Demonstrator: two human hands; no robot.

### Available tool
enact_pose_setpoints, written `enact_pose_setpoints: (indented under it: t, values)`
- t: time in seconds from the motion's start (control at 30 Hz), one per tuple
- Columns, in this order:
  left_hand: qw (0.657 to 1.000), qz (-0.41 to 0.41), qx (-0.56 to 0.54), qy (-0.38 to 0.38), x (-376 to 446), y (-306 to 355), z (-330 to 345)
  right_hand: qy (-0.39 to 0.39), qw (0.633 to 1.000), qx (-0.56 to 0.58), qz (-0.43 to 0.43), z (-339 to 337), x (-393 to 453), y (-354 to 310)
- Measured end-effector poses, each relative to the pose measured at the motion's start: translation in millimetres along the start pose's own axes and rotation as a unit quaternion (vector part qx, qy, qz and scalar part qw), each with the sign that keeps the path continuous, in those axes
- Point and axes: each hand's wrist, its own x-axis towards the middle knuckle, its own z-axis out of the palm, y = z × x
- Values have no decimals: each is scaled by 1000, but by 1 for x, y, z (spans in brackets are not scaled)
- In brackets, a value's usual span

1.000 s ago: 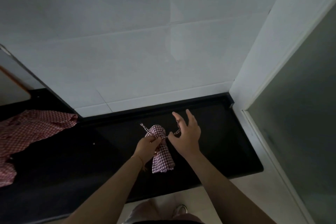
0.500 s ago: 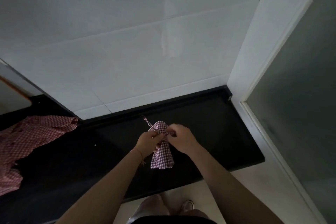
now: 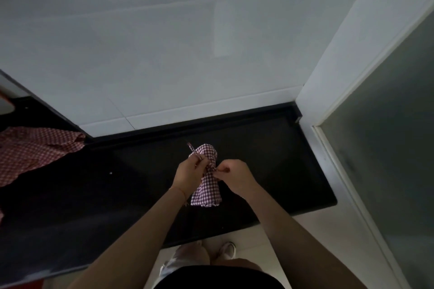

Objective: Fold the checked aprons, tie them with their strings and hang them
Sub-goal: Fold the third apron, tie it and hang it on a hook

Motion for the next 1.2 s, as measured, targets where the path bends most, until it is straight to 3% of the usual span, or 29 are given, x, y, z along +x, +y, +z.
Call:
enact_pose_setpoints:
  t: [0.27,0.53,0.73,1.03,1.2]
  values:
    - [999,-10,24,31,3,-4,-11,-50,996,-66,-38,1,8,-20]
    - [1000,-14,10,4,6,4,-18,-26,987,-158,-16,13,27,-33]
    - [1000,3,-28,0,6,2,-22,-4,997,-68,-33,19,30,-33]
    - [1000,4,-17,17,12,4,-23,74,995,-56,-35,38,35,-32]
    - [1000,-1,-11,-9,13,4,-23,104,993,-47,-9,41,41,-35]
